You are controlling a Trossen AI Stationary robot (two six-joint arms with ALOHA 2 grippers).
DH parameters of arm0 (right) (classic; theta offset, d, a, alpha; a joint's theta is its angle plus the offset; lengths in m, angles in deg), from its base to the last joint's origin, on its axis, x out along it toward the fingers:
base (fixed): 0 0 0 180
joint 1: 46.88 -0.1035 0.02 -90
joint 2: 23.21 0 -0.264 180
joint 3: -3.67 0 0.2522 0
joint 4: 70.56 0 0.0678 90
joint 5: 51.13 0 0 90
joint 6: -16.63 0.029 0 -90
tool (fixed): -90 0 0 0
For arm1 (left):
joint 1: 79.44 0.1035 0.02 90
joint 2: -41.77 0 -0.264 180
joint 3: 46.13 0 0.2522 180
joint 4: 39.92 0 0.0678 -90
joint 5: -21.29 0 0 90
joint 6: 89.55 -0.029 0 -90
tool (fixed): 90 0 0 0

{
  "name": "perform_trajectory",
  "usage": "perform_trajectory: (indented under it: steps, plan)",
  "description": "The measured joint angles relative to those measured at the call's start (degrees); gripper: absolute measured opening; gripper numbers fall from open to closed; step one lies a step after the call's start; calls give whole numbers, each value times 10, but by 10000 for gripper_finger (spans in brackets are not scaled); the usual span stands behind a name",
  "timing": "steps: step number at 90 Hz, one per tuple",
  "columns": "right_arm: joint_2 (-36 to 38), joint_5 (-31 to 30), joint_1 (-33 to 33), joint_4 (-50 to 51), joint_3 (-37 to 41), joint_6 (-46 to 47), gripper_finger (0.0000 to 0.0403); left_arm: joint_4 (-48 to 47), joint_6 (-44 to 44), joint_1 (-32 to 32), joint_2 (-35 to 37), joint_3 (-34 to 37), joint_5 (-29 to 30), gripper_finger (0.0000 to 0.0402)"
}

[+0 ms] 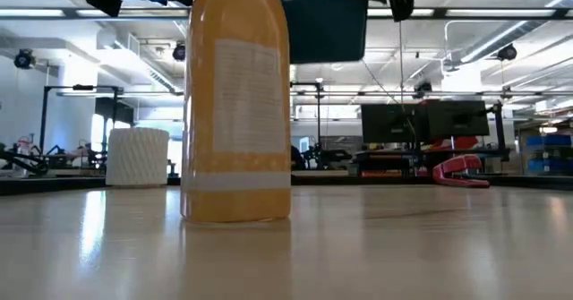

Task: Apply microfiber cloth
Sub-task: Spray the blue tablet with the orange spray bottle

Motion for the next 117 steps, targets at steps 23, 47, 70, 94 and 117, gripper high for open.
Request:
perform_trajectory:
  steps: [23,47,70,94,117]
  plan:
    - [-2,-3,0,1,-1,-2,3,0,-2,0,0,0,0,298]
    - [-2,-10,3,1,-1,-2,3,0,0,0,0,1,-3,252]
    - [-2,-35,42,1,-1,2,3,0,0,0,0,1,-3,210]
    - [5,-36,93,1,-1,7,3,-2,0,0,0,2,2,197]
    - [5,-12,90,116,-1,92,3,-10,-6,0,0,2,30,80]
